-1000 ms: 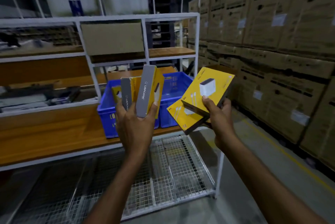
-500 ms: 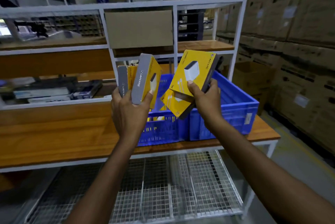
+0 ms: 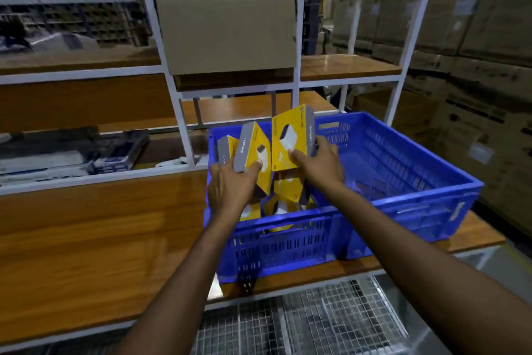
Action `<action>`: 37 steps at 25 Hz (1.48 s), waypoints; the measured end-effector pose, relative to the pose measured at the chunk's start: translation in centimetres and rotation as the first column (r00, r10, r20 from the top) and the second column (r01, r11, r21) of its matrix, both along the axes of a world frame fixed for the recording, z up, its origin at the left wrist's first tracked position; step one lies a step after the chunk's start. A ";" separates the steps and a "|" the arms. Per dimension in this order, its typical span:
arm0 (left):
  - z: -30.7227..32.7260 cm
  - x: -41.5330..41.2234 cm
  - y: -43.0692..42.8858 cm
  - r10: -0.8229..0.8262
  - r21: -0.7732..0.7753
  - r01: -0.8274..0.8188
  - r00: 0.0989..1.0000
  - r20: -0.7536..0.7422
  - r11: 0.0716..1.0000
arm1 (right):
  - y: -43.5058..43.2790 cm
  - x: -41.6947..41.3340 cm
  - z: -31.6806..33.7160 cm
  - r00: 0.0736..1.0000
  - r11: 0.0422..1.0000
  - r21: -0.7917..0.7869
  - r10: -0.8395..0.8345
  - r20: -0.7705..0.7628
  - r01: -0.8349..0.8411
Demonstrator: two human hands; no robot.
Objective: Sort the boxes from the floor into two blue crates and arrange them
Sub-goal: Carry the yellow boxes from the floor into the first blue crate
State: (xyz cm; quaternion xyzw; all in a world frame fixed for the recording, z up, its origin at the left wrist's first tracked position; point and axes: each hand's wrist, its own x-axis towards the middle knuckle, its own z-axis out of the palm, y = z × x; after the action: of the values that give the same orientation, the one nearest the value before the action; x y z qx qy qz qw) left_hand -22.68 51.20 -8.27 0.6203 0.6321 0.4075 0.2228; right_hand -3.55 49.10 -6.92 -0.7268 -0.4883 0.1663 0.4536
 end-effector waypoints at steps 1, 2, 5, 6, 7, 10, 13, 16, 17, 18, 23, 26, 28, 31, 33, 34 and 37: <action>-0.6 0.0 0.8 -0.013 -0.040 0.012 1.000 -0.019 0.999 | 0.9 -0.2 -0.4 1.000 0.999 -0.044 -0.010 0.028 0.011; -1.4 -0.1 1.7 -0.026 -0.082 0.024 0.999 -0.029 0.996 | 1.5 -0.3 -0.6 0.998 0.997 -0.078 -0.016 0.056 0.020; -2.3 -1.0 2.9 -0.068 -0.183 0.052 0.994 -0.080 0.982 | 3.6 -0.6 -1.5 0.997 0.987 -0.160 -0.014 0.082 0.027; -2.1 -1.3 2.9 -0.110 -0.208 0.084 0.987 -0.118 0.974 | 4.1 -0.7 -1.7 0.997 0.979 -0.201 -0.002 0.080 0.019; -2.0 -1.4 3.0 -0.144 -0.231 0.101 0.973 -0.181 0.968 | 4.6 -0.8 -2.1 0.998 0.966 -0.258 0.012 0.068 0.006; -2.6 -1.3 3.6 -0.216 -0.303 0.100 0.899 -0.382 0.948 | 5.6 -1.0 -3.4 0.989 0.862 -0.505 0.101 0.113 -0.030; -3.1 -1.0 3.7 -0.276 -0.342 0.097 0.804 -0.527 0.935 | 5.5 -1.3 -3.9 0.941 0.834 -0.551 0.172 0.291 0.018; -2.3 -0.8 3.2 -0.218 -0.216 0.073 0.569 -0.793 0.974 | 5.4 -1.4 -4.0 0.895 0.831 -0.556 0.239 0.377 0.012; -1.8 -0.8 3.0 -0.194 -0.179 0.078 0.484 -0.853 0.981 | 5.3 -1.4 -4.1 0.877 0.829 -0.559 0.257 0.407 0.017; -1.3 -0.9 3.1 -0.186 -0.165 0.087 0.421 -0.888 0.982 | 5.2 -1.3 -4.1 0.865 0.825 -0.565 0.262 0.428 0.029; -1.1 -0.7 1.9 -0.225 -0.192 0.117 0.520 -0.824 0.974 | 3.1 -0.8 -3.5 0.881 0.880 -0.476 0.222 0.418 0.004; -1.2 0.2 -0.1 -0.125 -0.014 0.174 0.644 -0.755 0.985 | 0.8 -0.5 -2.4 0.892 0.970 -0.242 0.134 0.431 -0.029; -0.3 1.4 -2.1 -0.081 0.108 0.201 0.746 -0.661 0.974 | -1.8 0.1 -1.2 0.900 0.995 -0.097 0.070 0.430 -0.031; 1.3 3.3 -6.1 -0.097 0.257 0.247 0.869 -0.485 0.934 | -6.4 2.0 0.2 0.945 0.999 0.051 -0.005 0.328 -0.012; 2.1 4.9 -9.6 -0.085 0.340 0.247 0.900 -0.429 0.907 | -10.0 4.1 0.7 0.963 0.994 0.109 -0.042 0.267 0.014; 2.4 5.8 -11.6 -0.086 0.367 0.247 0.910 -0.405 0.897 | -12.1 5.1 0.9 0.965 0.992 0.121 -0.051 0.258 0.020; 2.5 8.8 -18.0 -0.108 0.406 0.259 0.927 -0.359 0.876 | -18.9 8.3 0.9 0.966 0.991 0.133 -0.045 0.254 0.011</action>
State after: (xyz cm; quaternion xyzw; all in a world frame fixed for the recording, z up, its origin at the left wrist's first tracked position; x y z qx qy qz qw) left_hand -13.92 33.20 -5.73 0.7711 0.4868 0.4103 0.0053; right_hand 4.72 30.21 -6.06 -0.7179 -0.5422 0.0320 0.4355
